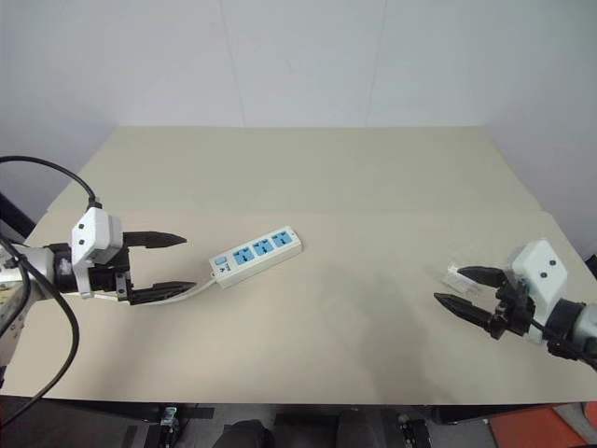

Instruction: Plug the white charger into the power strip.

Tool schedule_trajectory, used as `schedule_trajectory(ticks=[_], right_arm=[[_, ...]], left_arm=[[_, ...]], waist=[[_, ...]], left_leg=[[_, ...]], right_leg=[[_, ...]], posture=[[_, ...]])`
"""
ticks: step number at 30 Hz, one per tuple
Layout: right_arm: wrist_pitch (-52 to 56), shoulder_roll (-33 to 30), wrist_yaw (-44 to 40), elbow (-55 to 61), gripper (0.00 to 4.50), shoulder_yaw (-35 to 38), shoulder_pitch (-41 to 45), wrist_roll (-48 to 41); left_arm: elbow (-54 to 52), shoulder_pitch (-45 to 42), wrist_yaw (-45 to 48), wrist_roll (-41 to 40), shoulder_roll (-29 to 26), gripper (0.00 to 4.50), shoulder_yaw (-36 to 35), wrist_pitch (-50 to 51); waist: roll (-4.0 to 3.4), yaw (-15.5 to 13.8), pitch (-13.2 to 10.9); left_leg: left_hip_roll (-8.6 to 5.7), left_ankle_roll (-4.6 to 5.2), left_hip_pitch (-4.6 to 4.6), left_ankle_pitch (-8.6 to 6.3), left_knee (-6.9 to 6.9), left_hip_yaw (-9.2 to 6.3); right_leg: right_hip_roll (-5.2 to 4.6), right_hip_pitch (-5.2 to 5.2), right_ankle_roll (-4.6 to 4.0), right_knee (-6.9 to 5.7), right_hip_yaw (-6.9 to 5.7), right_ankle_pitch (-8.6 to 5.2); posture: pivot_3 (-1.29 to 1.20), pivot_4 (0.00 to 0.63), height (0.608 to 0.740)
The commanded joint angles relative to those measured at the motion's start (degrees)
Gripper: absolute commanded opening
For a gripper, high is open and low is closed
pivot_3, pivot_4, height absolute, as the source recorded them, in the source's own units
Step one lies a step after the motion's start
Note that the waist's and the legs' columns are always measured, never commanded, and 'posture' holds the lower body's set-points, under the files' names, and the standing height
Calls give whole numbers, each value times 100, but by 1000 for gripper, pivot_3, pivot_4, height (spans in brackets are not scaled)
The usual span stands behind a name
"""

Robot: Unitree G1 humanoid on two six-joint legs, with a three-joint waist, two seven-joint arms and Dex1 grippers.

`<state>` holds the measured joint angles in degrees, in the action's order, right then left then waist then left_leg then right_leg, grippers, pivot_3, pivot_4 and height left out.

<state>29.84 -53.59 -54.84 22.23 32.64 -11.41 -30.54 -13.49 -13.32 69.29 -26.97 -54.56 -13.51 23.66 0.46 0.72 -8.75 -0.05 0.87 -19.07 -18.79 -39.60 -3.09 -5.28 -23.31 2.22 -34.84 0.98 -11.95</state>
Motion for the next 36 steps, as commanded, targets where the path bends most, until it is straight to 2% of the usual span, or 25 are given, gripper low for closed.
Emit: schedule_trajectory(ticks=[1, 8, 13, 18, 21, 36], right_arm=[[-42, -5, 26, 295, 3558, 295, -37, -48], [331, -111, 261, 482, 3558, -14, 455, -280], [738, -169, 486, 876, 3558, -205, 758, -446], [755, -212, 606, 1050, 3558, -365, 946, -426], [789, -195, 642, 1172, 3558, -383, 1011, -493], [764, -129, 635, 1253, 3558, -279, 1148, -661]], left_arm=[[-67, 71, 60, -86, -161, 4463, -277, -134], [68, 169, -46, 10, -222, 4463, -344, -221], [723, 248, 39, 247, -256, 4463, -360, -771], [1453, -396, -367, 324, 484, 4463, -36, -1263], [1990, -658, -282, 377, 823, 4463, 126, -1537], [4793, -1930, 89, 1159, 1900, 4463, 1013, -3004]], waist=[[0, 11, 0], [3, 15, -3], [4, 8, -4], [8, -62, -6], [10, -71, -7], [22, -29, -14]], left_leg=[[0, 0, 0, 0, 1, 0], [0, 0, 19, 0, 9, 3], [0, -1, 29, 1, 34, 2], [-2, -6, 38, 3, 48, 2], [-2, -9, 43, 5, 48, 2], [-3, -10, 53, 6, 54, 2]], right_leg=[[0, 0, 0, 0, 0, 0], [0, 10, -2, -2, 4, -2], [1, 9, -7, 1, 3, -6], [-4, 15, -9, 1, 0, -7], [-3, 20, -9, 0, -1, -6], [-2, 23, -9, -3, 1, -6]], posture=[[0, 150, 740], [0, 150, 740], [0, 150, 740], [0, 150, 740], [0, 150, 740], [0, 150, 740]])
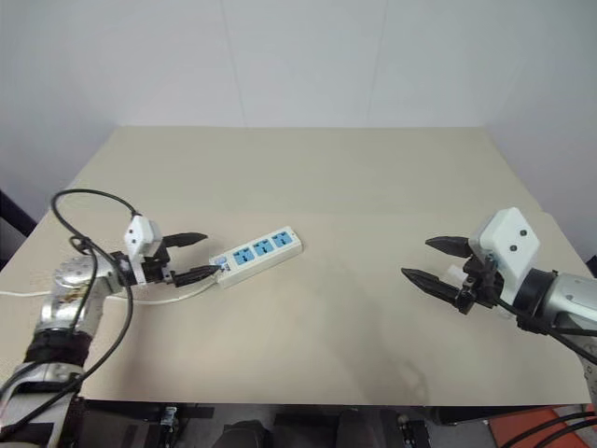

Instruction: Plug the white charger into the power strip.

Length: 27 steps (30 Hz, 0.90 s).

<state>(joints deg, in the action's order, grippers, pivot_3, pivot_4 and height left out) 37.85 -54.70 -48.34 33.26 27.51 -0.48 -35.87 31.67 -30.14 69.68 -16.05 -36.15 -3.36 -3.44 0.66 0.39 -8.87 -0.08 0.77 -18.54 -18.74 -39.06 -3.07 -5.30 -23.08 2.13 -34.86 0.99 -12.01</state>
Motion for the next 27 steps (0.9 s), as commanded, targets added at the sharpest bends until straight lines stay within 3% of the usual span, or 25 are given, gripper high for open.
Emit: schedule_trajectory(ticks=[1, 13, 27], right_arm=[[-41, -28, -18, 144, 3558, 248, 47, -139], [54, -62, 27, 317, 3558, 450, -22, -397], [150, -176, 31, 341, 3558, 467, 34, -464]], left_arm=[[431, -329, 38, 106, 133, 4463, 26, -378], [1363, -567, 70, 487, 497, 4463, 251, -973], [1493, -348, -110, 442, 641, 4463, 63, -1236]], waist=[[2, 7, -1], [3, 30, -2], [5, 29, -3]], left_leg=[[0, 0, 0, 0, 0, 0], [0, 0, 3, 0, 0, -1], [0, 0, 2, 0, 0, -2]], right_leg=[[0, 0, 0, 0, 0, 0], [0, 3, 1, -3, 0, 0], [-1, 1, 1, -4, 0, 0]], posture=[[0, 150, 740], [0, 150, 740], [0, 150, 740]])
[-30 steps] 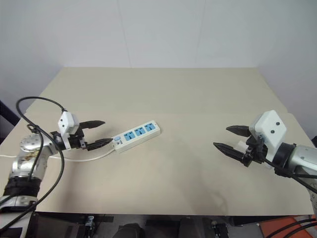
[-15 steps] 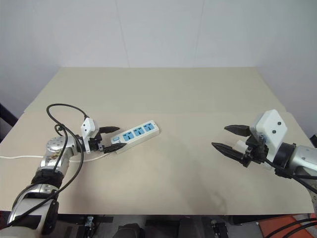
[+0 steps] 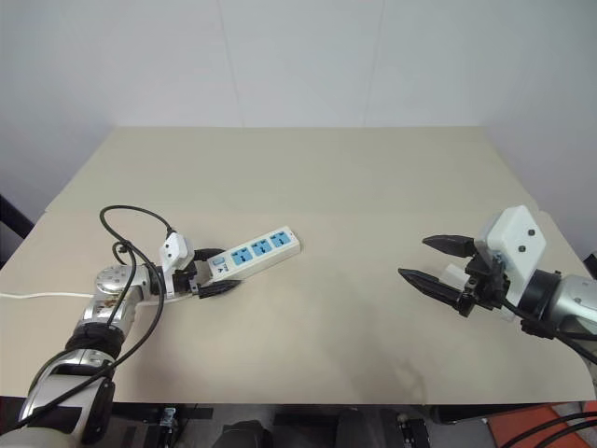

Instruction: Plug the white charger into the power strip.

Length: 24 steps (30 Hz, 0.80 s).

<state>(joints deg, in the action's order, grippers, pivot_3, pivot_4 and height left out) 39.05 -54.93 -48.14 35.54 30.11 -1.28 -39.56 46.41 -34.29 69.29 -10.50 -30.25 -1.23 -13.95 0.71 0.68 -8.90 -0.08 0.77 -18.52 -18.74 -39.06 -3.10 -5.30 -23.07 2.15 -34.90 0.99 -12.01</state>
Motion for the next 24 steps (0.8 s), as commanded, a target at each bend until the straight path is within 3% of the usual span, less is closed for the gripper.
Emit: schedule_trajectory(ticks=[1, 6, 10, 20, 24], right_arm=[[58, -196, -11, 94, 3558, 236, 148, -125], [152, -422, -70, -22, 3558, 245, 391, -211], [223, -481, -38, -40, 3558, 224, 535, -334], [266, -471, 64, 4, 3558, 152, 637, -436], [202, -409, 99, -3, 3558, 152, 530, -357]], left_arm=[[34, 99, -93, -113, 75, 4463, -162, -227], [70, 227, -59, -61, 180, 4463, -110, -304], [100, 263, -3, -28, 197, 3346, -79, -337], [198, 118, 183, 10, 187, 3304, -8, -325], [83, -304, 663, -53, 361, 3304, 175, -209]], waist=[[0, -1, 0], [-1, -2, 1], [-2, -12, 1], [-9, -7, 6], [-7, -57, 5]], left_leg=[[0, 0, 0, 0, 0, 0], [0, 0, 2, 0, 0, 1], [0, 0, 4, 0, 0, 0], [0, 0, 7, 0, 2, 1], [-1, 0, 4, 0, 2, 0]], right_leg=[[0, 0, 0, 0, 0, 0], [-1, 2, 0, 0, 0, 0], [-1, 5, 0, 2, -1, 0], [-1, 6, 0, 1, 0, 0], [-1, 6, 1, 2, -2, 0]], posture=[[0, 150, 740], [0, 150, 740], [0, 150, 740], [0, 150, 740], [0, 150, 740]])
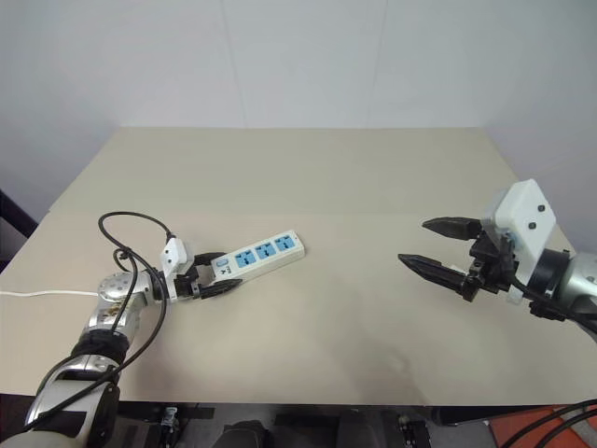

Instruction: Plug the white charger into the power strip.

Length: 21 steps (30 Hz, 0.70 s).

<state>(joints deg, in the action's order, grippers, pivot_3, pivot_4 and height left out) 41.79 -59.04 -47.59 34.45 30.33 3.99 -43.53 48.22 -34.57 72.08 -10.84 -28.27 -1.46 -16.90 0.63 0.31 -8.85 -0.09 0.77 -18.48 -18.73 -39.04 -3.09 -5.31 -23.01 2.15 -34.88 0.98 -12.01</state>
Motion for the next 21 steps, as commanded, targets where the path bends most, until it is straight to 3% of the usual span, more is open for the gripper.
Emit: schedule_trajectory(ticks=[1, 8, 21], right_arm=[[-84, 11, 50, 109, 3558, 131, -17, 50], [-64, 46, 113, 102, 3558, 208, -53, 44], [-110, 71, 248, 39, 3558, 268, -167, 235]], left_arm=[[-106, -376, 479, -19, 218, 3304, 252, 104], [234, -948, 1050, 182, 616, 3304, 632, -30], [978, -1295, 1089, 799, 1268, 3304, 1118, -958]], waist=[[2, -45, -1], [6, -78, -4], [8, -104, -5]], left_leg=[[-1, 0, -3, 0, 0, 0], [-1, 0, -24, 1, -1, -1], [-4, 0, -60, 0, -11, -8]], right_leg=[[-1, -1, 0, 1, -1, 0], [2, -11, 1, 3, -3, 2], [-3, -18, 10, 12, -15, 7]], posture=[[0, 150, 740], [0, 150, 740], [0, 150, 740]])
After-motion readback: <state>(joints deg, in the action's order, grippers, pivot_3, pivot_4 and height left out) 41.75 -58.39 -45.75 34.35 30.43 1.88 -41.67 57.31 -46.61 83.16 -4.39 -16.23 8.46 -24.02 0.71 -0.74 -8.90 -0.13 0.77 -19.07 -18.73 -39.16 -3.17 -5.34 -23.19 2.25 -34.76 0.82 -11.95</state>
